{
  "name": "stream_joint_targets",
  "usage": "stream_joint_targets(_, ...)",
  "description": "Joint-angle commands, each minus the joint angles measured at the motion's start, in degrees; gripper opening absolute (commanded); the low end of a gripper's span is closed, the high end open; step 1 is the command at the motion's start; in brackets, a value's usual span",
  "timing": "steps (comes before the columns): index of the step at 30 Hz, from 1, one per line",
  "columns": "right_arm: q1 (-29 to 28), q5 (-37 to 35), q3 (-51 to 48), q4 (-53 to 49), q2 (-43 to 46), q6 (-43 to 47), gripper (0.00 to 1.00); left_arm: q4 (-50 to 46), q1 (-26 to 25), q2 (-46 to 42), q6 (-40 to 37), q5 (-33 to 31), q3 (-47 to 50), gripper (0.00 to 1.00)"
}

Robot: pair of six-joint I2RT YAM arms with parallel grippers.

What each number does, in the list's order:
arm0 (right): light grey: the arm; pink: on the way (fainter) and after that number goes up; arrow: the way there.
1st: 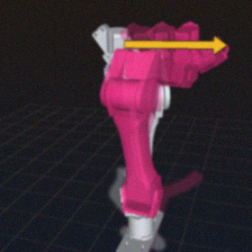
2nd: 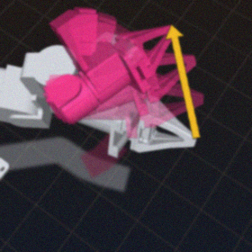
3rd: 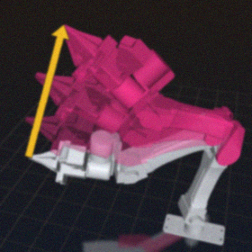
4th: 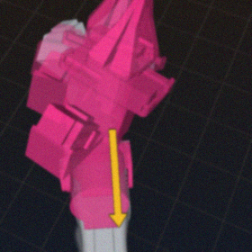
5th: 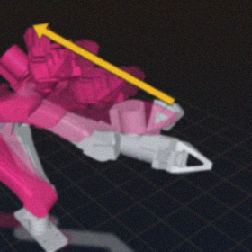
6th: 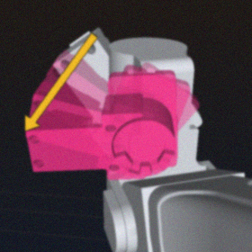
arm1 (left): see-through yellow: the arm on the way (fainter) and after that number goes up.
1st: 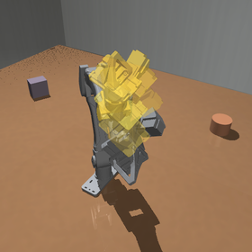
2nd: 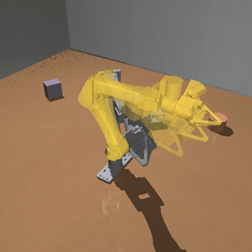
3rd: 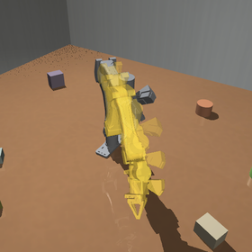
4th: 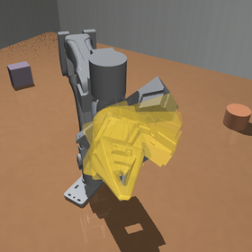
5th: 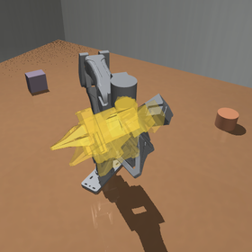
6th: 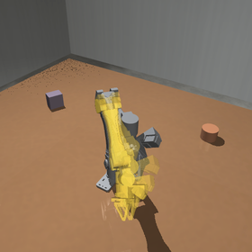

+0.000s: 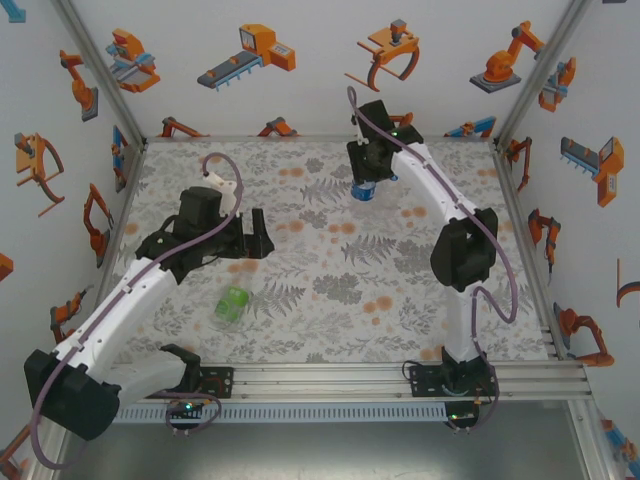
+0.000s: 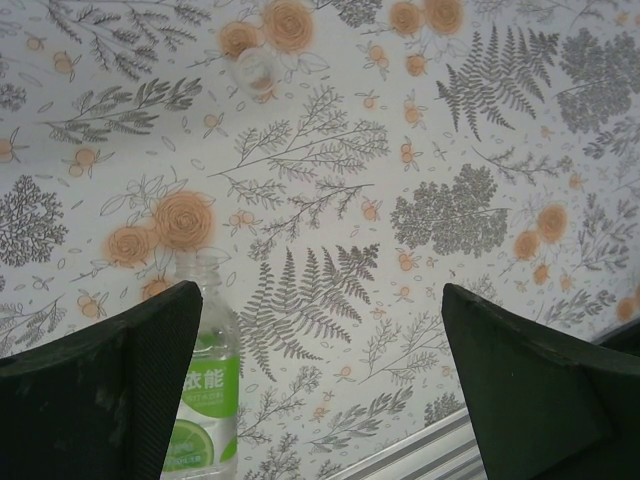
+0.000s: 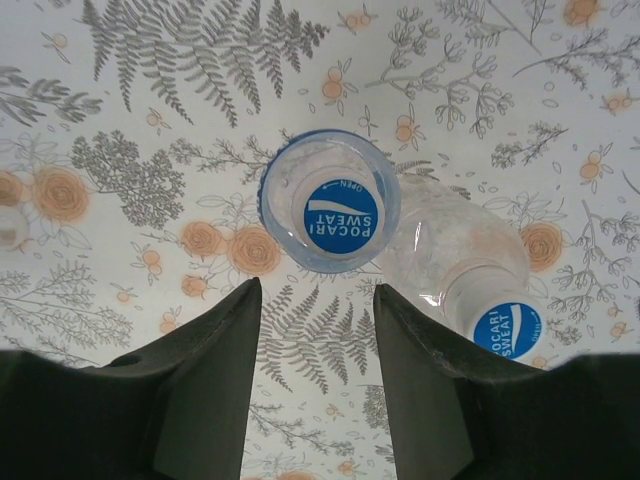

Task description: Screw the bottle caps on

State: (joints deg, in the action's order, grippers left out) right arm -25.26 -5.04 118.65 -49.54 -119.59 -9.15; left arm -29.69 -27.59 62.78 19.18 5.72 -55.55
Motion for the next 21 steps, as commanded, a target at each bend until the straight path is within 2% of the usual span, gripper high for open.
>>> stream_joint_targets(1,0.07,0.14,2.89,-2.33,1.24,0.09,0.47,-4.03,0.18,1.30,2.22,-2.39,1.39,0.97)
stream_joint_targets(9,0.09,4.61,0.33,-2.21,7.24,-2.64,0.48,-6.88,-1.38,4.55,3.60,-8.78,5.94,0.99)
stream_joint_targets(21,0.12,11.25,-9.73,2.09,17.42,-8.13,0.47,-9.95,-4.45,8.57,11.24,-17.34,12.50,0.98)
